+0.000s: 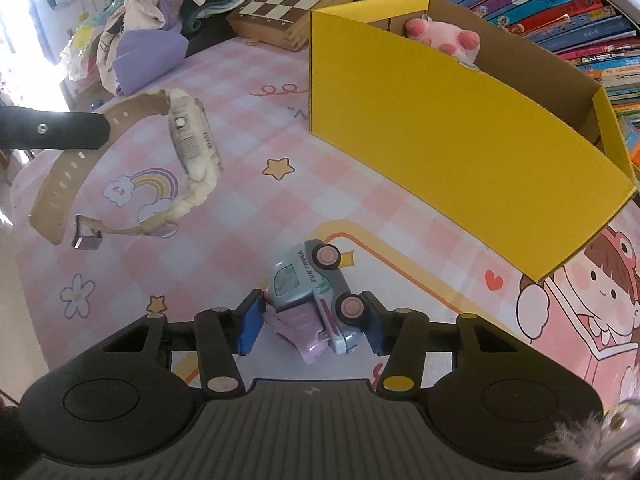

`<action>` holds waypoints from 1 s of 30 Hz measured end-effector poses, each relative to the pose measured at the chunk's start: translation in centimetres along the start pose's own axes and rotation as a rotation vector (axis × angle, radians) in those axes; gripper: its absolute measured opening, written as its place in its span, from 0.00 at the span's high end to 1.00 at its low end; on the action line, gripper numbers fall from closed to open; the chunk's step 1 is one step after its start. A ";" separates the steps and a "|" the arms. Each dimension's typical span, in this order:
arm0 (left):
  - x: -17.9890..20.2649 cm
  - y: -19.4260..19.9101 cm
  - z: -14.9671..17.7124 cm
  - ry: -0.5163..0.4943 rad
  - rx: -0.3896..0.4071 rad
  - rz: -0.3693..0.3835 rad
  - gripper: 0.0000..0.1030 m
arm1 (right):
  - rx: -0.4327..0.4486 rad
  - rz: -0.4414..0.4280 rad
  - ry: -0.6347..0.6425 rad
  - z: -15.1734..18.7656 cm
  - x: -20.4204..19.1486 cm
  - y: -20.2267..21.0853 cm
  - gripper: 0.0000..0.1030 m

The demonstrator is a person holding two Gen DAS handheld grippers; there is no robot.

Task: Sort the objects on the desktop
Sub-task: 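Grasp the blue toy car with the right tool while the left tool holds the watch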

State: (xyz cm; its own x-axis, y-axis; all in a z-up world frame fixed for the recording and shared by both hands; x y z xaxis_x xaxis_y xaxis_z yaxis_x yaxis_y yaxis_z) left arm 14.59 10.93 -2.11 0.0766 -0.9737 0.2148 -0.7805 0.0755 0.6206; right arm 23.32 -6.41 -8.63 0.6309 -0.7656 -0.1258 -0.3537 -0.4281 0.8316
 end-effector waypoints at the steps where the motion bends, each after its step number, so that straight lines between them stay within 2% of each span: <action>1: 0.0 0.0 0.0 -0.002 0.001 0.004 0.97 | 0.002 -0.001 -0.004 0.1 0.0 0.3 0.53; 15: 1.8 0.1 -0.1 -0.070 0.006 0.105 0.97 | 0.036 0.028 -0.103 2.7 0.4 5.1 0.53; 30: 3.4 0.7 0.2 -0.141 0.004 0.198 0.97 | 0.070 0.088 -0.193 5.4 0.3 8.0 0.53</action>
State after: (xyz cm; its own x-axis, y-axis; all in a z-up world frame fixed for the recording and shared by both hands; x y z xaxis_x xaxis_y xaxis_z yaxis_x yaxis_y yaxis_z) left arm 14.21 7.61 -1.05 -0.1650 -0.9604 0.2243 -0.7744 0.2670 0.5736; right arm 16.98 -12.67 -4.96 0.4543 -0.8762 -0.1609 -0.4528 -0.3826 0.8054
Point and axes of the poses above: each gripper's, at about its wrist camera, not at the fingertips, and y roughly against the way its jaws point, x to its right, z to its underside, the point moved 2 cm from there along -y, roughly the way its jaws point, and after that the axes turned 12 degrees about -y, right-handed, at the moved point
